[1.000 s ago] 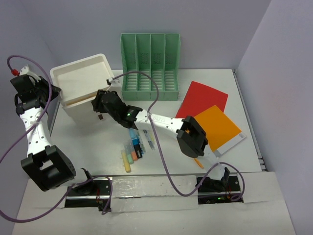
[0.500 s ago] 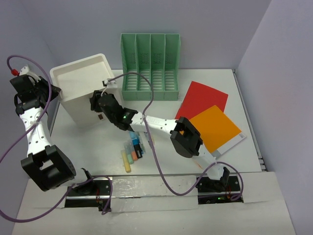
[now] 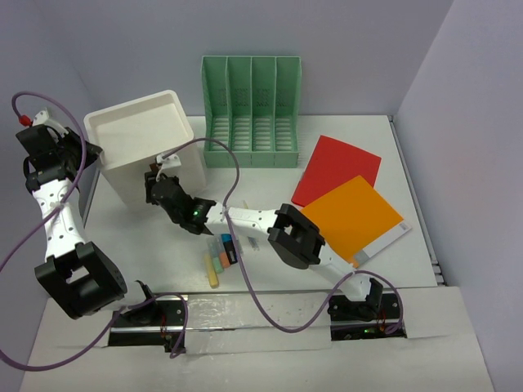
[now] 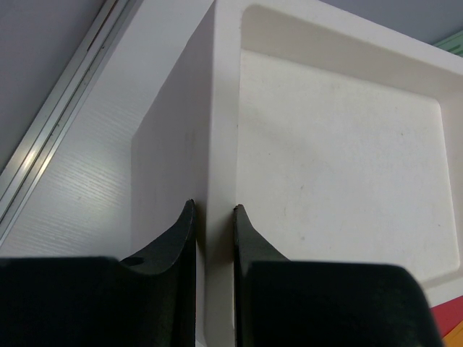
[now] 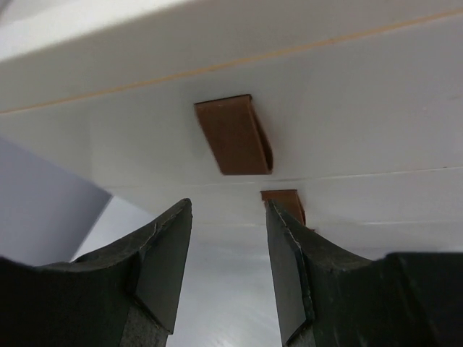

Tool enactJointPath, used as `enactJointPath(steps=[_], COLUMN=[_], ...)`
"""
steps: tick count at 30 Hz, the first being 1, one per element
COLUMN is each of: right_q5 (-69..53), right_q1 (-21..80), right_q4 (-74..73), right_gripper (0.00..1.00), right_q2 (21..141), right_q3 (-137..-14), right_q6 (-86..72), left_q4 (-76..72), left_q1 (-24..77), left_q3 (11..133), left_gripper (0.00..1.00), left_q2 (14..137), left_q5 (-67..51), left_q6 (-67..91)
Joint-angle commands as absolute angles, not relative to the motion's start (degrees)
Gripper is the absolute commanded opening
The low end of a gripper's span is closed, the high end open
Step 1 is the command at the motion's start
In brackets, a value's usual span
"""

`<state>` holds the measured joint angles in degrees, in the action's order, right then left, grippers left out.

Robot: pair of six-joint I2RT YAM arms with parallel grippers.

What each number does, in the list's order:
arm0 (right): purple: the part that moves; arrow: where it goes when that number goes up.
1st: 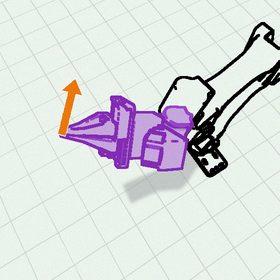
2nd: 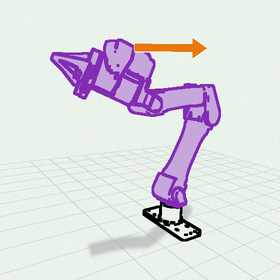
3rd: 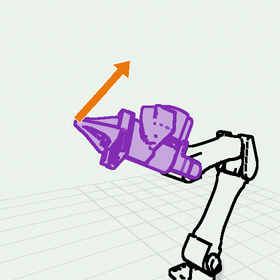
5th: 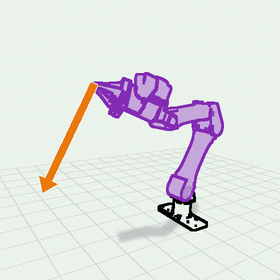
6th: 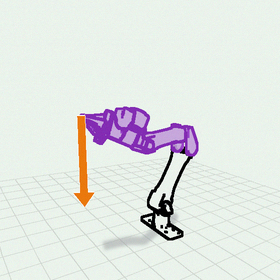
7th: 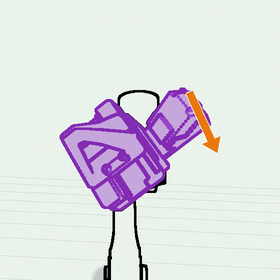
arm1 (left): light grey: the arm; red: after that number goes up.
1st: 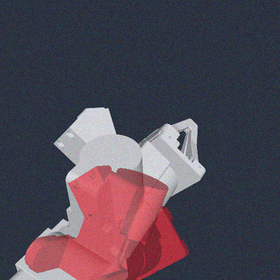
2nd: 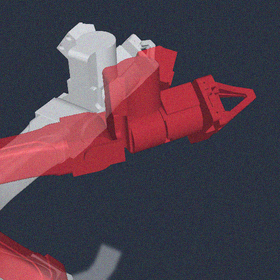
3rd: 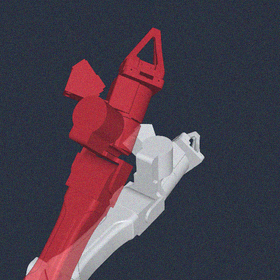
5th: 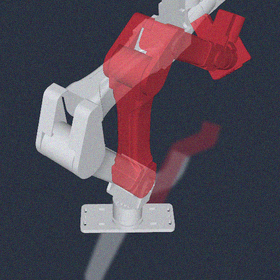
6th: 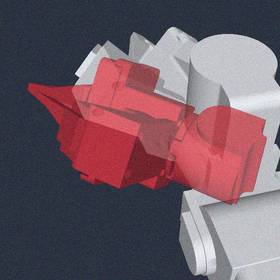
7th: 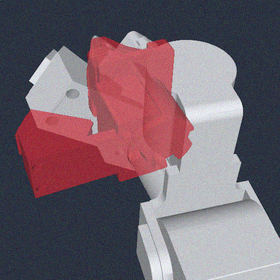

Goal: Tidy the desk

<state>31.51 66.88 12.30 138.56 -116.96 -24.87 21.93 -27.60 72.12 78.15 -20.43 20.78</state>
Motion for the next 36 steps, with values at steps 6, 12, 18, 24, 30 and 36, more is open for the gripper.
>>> enactJointPath(steps=[6,12,18,24,30,36], right_q5=[39.3,38.1,35.3,34.5,34.0,32.4], right_q1=[66.2,65.8,65.3,64.7,64.5,66.0], right_q4=[9.3,10.3,9.2,9.6,11.1,11.2], right_gripper=[0.5,0.48,0.37,0.29,0.0,0.0], right_q2=[140.8,142.1,144.9,144.7,143.6,137.8], right_q3=[-120.2,-121.8,-124.7,-124.4,-122.3,-115.1], right_q6=[-27.2,-26.0,-26.8,-27.9,-27.2,-29.4], left_q4=[22.5,22.8,22.9,22.6,22.6,23.1], left_q1=[-27.7,-27.7,-27.8,-27.9,-28.0,-28.1], left_q3=[74.7,74.7,75.2,74.9,74.6,75.2], left_gripper=[0.01,0.01,0.01,0.01,0.01,0.01], left_q2=[78.6,78.7,79.0,79.1,79.0,79.6], left_q5=[-29.4,-29.6,-29.5,-29.4,-29.3,-28.5], left_q6=[24.5,24.5,24.5,24.6,24.7,24.3])
